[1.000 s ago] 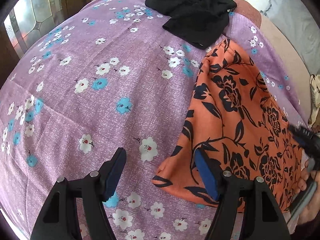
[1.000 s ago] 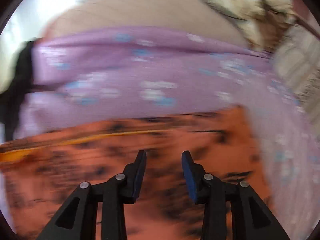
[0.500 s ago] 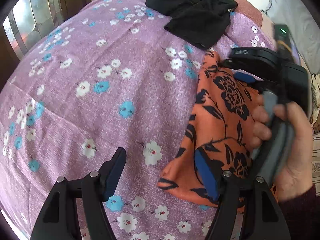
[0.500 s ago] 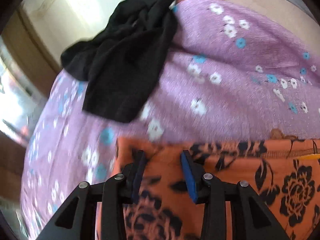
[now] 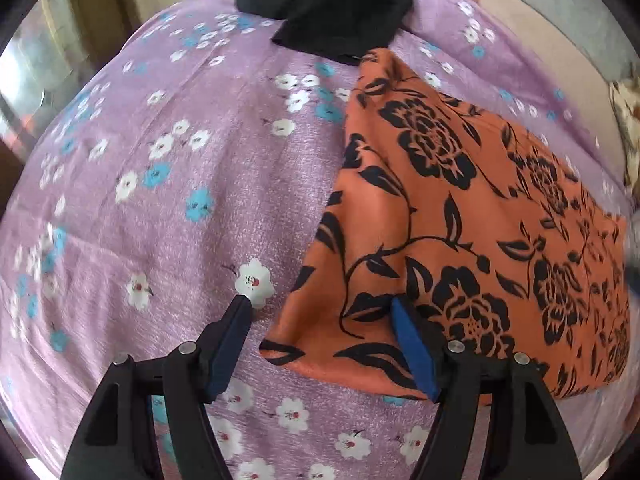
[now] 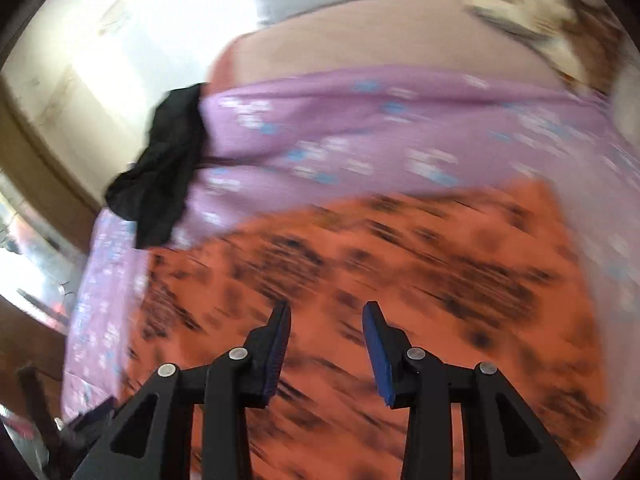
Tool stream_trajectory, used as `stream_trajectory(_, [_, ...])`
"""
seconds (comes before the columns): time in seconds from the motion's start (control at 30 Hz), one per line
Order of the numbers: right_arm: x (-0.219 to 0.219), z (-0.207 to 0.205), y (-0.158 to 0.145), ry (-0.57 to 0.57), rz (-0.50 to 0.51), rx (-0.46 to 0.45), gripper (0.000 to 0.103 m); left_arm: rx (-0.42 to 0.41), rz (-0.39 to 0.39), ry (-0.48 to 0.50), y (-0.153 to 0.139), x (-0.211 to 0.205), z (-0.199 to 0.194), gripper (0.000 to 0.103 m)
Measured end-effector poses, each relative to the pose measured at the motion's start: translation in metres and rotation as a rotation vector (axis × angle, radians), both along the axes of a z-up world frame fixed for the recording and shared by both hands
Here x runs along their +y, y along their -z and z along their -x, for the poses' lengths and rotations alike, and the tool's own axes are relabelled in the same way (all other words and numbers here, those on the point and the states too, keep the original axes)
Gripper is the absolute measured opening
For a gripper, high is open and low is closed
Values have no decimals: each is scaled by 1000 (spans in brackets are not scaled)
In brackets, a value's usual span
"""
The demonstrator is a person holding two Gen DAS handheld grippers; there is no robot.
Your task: Fold small clothes
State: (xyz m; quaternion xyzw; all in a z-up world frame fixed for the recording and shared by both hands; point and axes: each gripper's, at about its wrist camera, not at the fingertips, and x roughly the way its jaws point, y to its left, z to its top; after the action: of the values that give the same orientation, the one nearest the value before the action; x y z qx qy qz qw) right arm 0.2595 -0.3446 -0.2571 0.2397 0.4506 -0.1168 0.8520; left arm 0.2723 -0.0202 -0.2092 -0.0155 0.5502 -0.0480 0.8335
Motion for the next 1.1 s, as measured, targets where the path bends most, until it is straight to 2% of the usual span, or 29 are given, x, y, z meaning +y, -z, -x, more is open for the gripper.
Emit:
stream_trajectory(0.07, [-20, 27, 15, 48, -14, 55, 42, -8, -4, -3, -4, 1, 2, 76])
stream_trajectory(0.1, [-27, 39, 25, 61, -32, 97, 50, -19, -16, 4, -5, 0, 3, 76])
stream_trajectory(0.13, [-33, 48, 40, 68, -49, 165, 52, -33, -36, 10, -7, -1, 6, 76])
stream_trajectory(0.17, [-36, 57, 47, 67, -67, 180, 53, -46, -46, 13, -10, -2, 11, 76])
stream_trajectory(0.23, [-36, 74, 39, 61, -70, 109, 52, -116, -81, 15, -23, -4, 26, 76])
stream_trajectory(0.27, [-35, 79, 34, 64, -79, 107, 52, -156, -101, 22, -31, -5, 37, 76])
stream_trajectory(0.33, [-35, 97, 19, 71, -159, 19, 53, -229, -128, 35, -44, -6, 57, 76])
stream_trajectory(0.43, [-30, 115, 5, 70, -192, -56, 57, -318, -117, 40, -66, -5, 78, 76])
stream_trajectory(0.6, [-14, 142, 2, 55, -260, -112, 57, -421, -113, 29, -91, -1, 93, 76])
stream_trajectory(0.77, [-20, 154, 5, 74, -290, -129, 58, -433, -54, 26, -100, -3, 95, 76])
stream_trajectory(1.03, [-41, 146, 23, 140, -420, -126, 60, -438, -56, 65, -96, -19, 94, 76])
stream_trajectory(1.1, [-43, 145, 25, 148, -425, -123, 60, -439, -56, 71, -96, -22, 94, 76])
